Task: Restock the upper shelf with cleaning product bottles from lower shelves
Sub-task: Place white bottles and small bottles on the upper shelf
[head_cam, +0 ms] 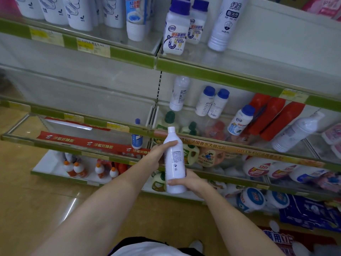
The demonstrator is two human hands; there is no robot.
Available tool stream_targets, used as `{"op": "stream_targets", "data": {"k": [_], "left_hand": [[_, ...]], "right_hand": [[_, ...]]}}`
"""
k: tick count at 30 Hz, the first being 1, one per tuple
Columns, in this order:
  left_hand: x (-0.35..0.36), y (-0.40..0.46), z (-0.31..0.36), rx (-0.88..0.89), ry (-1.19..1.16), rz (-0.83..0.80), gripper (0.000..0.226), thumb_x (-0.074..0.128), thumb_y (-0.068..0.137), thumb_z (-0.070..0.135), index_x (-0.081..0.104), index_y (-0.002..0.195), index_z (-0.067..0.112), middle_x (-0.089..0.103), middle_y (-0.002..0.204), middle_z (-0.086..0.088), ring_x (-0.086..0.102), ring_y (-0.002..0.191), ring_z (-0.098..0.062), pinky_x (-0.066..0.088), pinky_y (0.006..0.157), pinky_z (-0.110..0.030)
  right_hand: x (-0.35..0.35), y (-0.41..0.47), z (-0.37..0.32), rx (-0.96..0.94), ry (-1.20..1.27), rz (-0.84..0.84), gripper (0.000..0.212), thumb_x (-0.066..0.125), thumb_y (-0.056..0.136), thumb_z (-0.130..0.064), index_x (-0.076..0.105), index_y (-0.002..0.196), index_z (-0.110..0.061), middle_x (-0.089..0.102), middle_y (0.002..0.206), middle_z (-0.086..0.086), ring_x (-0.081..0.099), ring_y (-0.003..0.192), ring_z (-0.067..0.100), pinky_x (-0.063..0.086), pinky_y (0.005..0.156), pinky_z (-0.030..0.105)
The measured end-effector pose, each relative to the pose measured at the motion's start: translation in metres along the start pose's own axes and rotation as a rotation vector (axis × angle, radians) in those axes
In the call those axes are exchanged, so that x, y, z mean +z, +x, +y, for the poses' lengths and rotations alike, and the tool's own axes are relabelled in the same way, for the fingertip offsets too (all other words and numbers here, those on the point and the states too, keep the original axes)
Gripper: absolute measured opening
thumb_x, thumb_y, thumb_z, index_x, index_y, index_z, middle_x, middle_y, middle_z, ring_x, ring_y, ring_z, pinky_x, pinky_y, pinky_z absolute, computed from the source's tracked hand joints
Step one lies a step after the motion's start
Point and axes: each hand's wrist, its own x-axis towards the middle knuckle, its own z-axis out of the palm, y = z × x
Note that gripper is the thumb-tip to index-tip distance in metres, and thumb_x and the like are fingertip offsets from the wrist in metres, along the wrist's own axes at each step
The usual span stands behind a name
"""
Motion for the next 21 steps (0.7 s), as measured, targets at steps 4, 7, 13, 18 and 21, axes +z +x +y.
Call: {"op": "stream_targets", "data": {"k": [4, 7, 13, 18, 21], "left_hand": [[0.008, -0.003, 0.001, -0.054, -0.030, -0.016, 0.072, 0.088, 0.064, 0.049, 0.063, 0.119, 0.009, 0.073, 0.110, -0.016, 0.070, 0.103, -0.032, 0.055, 0.095, -0.046], [0.006, 0.010, -0.005, -0.101, -0.025, 0.056, 0.107, 0.093, 0.036, 0.067, 0.061, 0.120, 0.009, 0.072, 0.111, -0.016, 0.070, 0.103, -0.033, 0.053, 0.098, -0.049], [0.010, 0.001, -0.008, -0.074, -0.030, 0.146, 0.077, 0.091, 0.060, 0.050, 0.054, 0.110, 0.005, 0.067, 0.107, -0.018, 0.068, 0.100, -0.032, 0.053, 0.097, -0.050], [0.009, -0.005, -0.005, 0.001, -0.083, 0.067, 0.060, 0.087, 0.068, 0.038, 0.067, 0.112, 0.003, 0.074, 0.094, -0.015, 0.071, 0.083, -0.030, 0.059, 0.082, -0.042], [0.009, -0.011, -0.004, 0.008, -0.111, -0.012, 0.061, 0.085, 0.069, 0.041, 0.068, 0.114, 0.004, 0.073, 0.095, -0.016, 0.070, 0.087, -0.032, 0.057, 0.090, -0.048]], "right_hand": [[0.020, 0.003, -0.003, -0.018, -0.085, 0.146, 0.076, 0.095, 0.055, -0.040, 0.055, 0.119, -0.027, 0.068, 0.110, -0.002, 0.067, 0.099, 0.017, 0.059, 0.087, 0.039], [0.027, 0.006, -0.003, -0.021, -0.237, 0.233, 0.081, 0.091, 0.047, -0.051, 0.052, 0.114, -0.027, 0.064, 0.107, -0.004, 0.063, 0.095, 0.015, 0.058, 0.084, 0.040], [0.029, 0.001, -0.001, 0.006, -0.354, 0.229, 0.097, 0.090, 0.052, -0.059, 0.035, 0.124, -0.026, 0.056, 0.117, -0.004, 0.059, 0.104, 0.017, 0.055, 0.083, 0.037], [0.018, -0.001, -0.004, -0.014, -0.090, 0.094, 0.103, 0.096, 0.055, -0.049, 0.039, 0.137, -0.024, 0.061, 0.125, -0.006, 0.063, 0.108, 0.015, 0.056, 0.090, 0.037], [0.019, 0.002, -0.002, -0.051, 0.010, 0.109, 0.102, 0.099, 0.048, -0.039, 0.050, 0.136, -0.024, 0.069, 0.121, -0.002, 0.067, 0.109, 0.019, 0.056, 0.096, 0.046]]}}
